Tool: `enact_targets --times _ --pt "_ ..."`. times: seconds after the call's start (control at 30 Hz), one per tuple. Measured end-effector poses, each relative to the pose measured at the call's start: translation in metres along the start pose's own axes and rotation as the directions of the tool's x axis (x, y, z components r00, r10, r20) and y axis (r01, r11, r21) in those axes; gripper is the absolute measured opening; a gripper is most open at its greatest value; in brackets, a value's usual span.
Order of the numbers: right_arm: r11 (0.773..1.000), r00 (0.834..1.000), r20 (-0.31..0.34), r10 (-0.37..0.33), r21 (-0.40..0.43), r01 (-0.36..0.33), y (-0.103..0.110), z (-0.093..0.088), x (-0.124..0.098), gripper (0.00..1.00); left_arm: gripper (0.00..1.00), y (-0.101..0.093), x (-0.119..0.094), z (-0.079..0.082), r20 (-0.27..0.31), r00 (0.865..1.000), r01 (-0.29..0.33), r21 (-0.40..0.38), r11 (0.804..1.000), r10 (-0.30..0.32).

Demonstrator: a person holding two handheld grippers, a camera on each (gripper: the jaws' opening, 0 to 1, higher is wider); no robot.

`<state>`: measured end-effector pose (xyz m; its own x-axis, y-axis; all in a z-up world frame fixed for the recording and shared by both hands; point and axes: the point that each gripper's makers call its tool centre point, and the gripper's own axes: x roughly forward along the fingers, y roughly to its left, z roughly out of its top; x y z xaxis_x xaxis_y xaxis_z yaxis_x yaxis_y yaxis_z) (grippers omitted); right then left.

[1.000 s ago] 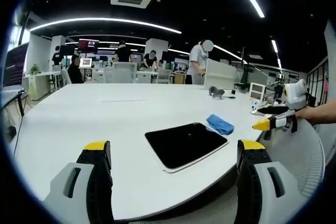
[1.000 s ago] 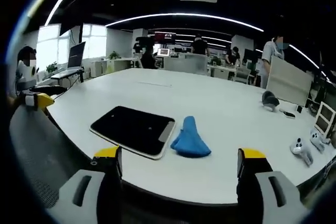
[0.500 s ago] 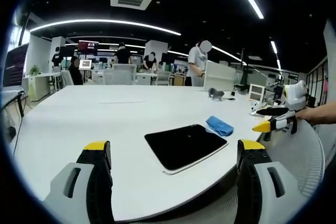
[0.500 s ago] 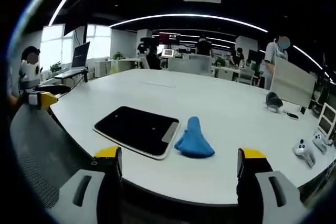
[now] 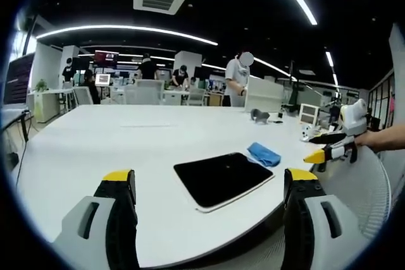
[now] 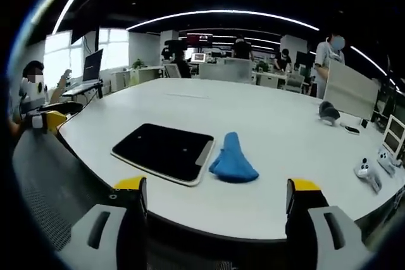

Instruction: Wipe the mirror surface with the cleaning cloth until all visible marks leave the cleaned area.

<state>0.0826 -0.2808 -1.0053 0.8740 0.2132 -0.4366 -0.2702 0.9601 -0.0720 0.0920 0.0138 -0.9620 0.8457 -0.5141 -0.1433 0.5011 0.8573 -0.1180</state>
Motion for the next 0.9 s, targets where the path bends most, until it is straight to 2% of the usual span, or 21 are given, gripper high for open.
enact_targets --times 0.1,0.27,0.37,0.43,0.5,0.57,0.8,0.9 --pt "1.000 1.000 0.012 -0.006 0.020 0.006 -0.006 0.000 0.002 0.91 0.96 0.000 0.000 -0.003 -0.013 1.000 0.006 -0.005 1.000 -0.006" --pt "0.997 1.000 -0.005 -0.019 0.070 0.020 -0.018 -0.007 0.004 0.91 0.96 -0.001 0.001 -0.002 -0.011 1.000 0.008 -0.002 1.000 -0.008" --pt "0.998 1.000 -0.020 0.006 0.059 -0.005 -0.012 -0.011 0.005 0.91 0.97 -0.001 0.001 -0.001 -0.006 1.000 0.009 0.001 1.000 -0.009" --pt "0.999 0.997 -0.066 0.025 0.027 -0.024 -0.009 -0.019 0.006 0.90 0.98 -0.004 0.001 -0.004 -0.021 1.000 0.021 -0.004 1.000 -0.021" --pt "0.999 0.994 -0.102 0.041 0.021 -0.039 -0.005 -0.025 0.007 0.89 0.99 -0.004 0.000 -0.002 -0.011 1.000 0.026 -0.008 1.000 -0.026" --pt "0.998 0.993 -0.099 0.064 0.011 -0.064 0.000 -0.024 0.007 0.88 0.99 -0.005 0.001 -0.001 -0.010 1.000 0.029 -0.004 1.000 -0.029" --pt "0.999 0.996 -0.086 0.037 0.016 -0.036 -0.002 -0.020 0.004 0.87 0.99 -0.004 0.000 0.001 0.008 1.000 0.022 -0.002 1.000 -0.022" --pt "0.998 0.994 -0.099 0.052 0.045 -0.047 0.003 -0.023 0.004 0.82 0.97 -0.005 0.000 0.003 0.020 0.999 0.031 0.001 1.000 -0.031"
